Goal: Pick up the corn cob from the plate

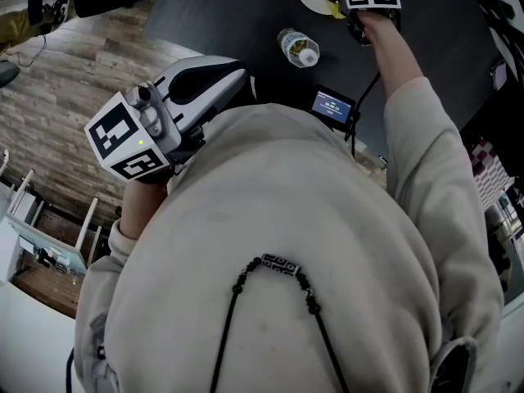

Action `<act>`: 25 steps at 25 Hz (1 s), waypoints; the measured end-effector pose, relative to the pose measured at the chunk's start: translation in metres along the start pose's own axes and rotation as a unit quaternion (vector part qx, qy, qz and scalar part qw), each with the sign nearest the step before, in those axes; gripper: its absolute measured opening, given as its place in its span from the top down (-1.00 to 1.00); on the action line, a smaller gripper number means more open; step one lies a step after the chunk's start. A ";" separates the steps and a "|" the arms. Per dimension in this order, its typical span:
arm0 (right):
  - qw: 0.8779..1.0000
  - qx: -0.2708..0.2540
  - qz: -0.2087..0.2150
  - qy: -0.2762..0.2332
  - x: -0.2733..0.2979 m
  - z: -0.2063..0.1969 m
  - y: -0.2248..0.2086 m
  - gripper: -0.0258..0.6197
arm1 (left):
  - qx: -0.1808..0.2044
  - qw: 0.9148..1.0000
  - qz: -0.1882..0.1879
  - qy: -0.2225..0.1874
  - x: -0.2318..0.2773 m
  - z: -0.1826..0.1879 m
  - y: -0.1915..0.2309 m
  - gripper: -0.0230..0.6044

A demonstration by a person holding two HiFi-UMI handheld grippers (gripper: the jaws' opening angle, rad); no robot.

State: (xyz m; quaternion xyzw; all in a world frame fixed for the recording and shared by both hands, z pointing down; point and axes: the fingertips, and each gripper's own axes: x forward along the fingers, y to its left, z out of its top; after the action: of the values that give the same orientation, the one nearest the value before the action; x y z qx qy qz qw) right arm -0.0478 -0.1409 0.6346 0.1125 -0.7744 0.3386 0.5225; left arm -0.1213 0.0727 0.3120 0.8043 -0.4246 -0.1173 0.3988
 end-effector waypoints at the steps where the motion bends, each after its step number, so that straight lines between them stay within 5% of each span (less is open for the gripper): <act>1: 1.000 0.000 0.001 -0.002 -0.001 0.000 0.001 0.15 | 0.001 1.000 -0.001 0.000 0.000 -0.001 0.000 0.93; 15: 0.999 0.022 0.005 -0.044 -0.040 -0.021 0.003 0.15 | 0.047 0.998 -0.031 0.030 0.012 0.001 -0.033 0.93; 25: 0.994 0.071 0.002 -0.086 -0.092 -0.079 -0.013 0.15 | 0.096 0.990 -0.080 0.072 0.037 0.018 -0.057 0.93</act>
State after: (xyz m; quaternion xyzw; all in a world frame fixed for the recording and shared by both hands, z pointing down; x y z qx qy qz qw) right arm 0.0562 -0.1164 0.5759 0.1764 -0.7906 0.3831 0.4439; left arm -0.0740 0.0529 0.2634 0.8767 -0.3384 -0.0496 0.3383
